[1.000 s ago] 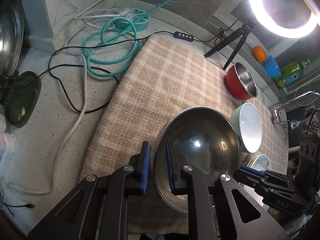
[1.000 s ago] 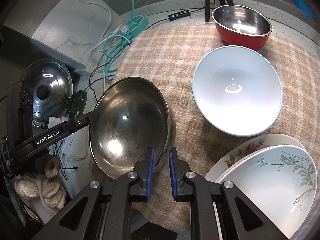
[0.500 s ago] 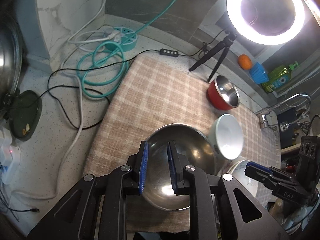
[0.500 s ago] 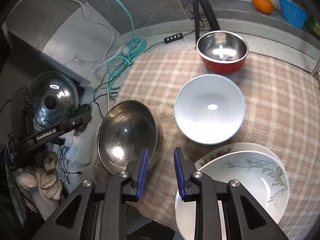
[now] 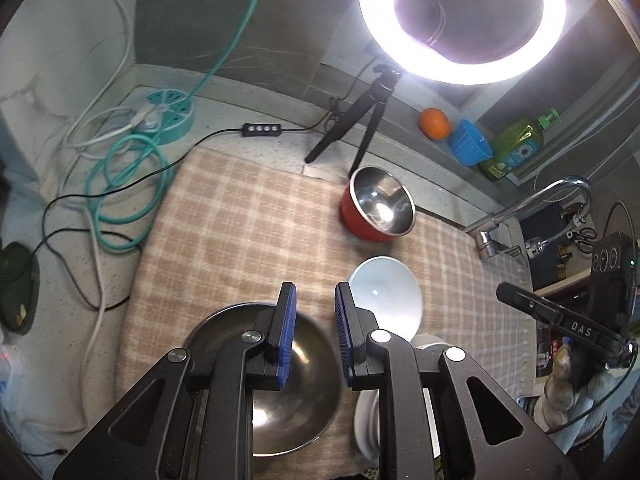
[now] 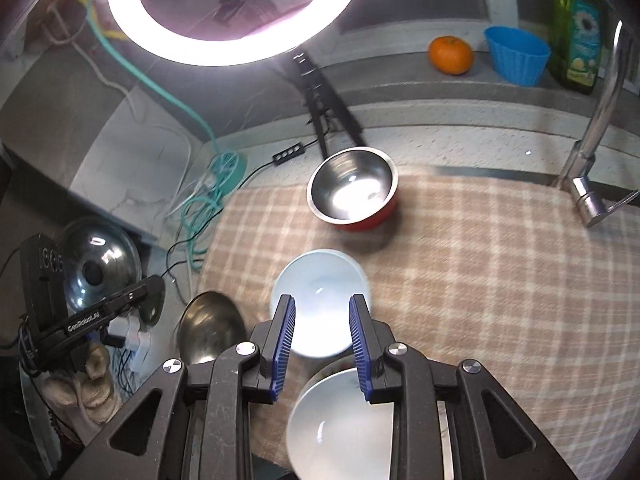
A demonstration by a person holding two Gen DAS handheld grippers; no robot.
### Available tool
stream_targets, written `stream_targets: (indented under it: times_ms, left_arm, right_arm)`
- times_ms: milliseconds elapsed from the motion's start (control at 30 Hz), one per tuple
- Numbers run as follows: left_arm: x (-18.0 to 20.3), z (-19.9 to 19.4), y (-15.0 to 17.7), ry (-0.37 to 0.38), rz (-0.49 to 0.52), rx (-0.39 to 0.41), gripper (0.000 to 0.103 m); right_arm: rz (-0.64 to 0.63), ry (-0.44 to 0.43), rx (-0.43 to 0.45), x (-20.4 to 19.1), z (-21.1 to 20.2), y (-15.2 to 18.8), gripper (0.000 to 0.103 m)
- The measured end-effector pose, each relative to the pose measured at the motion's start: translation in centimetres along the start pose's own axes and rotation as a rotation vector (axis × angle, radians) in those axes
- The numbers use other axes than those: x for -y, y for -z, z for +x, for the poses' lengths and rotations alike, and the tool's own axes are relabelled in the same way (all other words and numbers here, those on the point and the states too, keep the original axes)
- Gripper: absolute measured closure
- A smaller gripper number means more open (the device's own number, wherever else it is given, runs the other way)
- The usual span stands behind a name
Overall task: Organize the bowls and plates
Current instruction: 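Move both tools to the red-bottomed steel bowl rim and close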
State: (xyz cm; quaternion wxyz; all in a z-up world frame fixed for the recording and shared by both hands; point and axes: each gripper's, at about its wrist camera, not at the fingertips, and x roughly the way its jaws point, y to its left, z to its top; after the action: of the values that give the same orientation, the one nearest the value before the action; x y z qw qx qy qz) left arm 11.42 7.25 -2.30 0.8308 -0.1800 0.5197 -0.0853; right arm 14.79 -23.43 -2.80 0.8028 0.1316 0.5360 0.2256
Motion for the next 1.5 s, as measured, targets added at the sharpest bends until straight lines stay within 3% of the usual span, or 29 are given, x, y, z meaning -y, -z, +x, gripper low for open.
stream_targets:
  times_ms: [333,600,1000,1500]
  left_arm:
    - [4.3,3.9,-3.2,0.042,0.031,-0.031,0.085]
    - [5.2,8.6,-5.5,0.003,0.030,-0.074,0.085]
    - [5.0,13.6,-7.5,-0.074,0.016,-0.126,0.085]
    - [4.9,16.3,-9.0,-0.085,0.011,-0.149,0.085]
  right_arm:
    - [0.050,0.014,0.018,4.4,0.7,-3.9,0.078]
    - [0.103,-0.029,-0.001,6.8,3.3,-6.1,0.078]
    - [0.122,-0.043,-0.055,7.5,8.6,-7.8,0.078]
    - [0.114,-0.039,-0.067,7.7,13.0,-9.0,0.078]
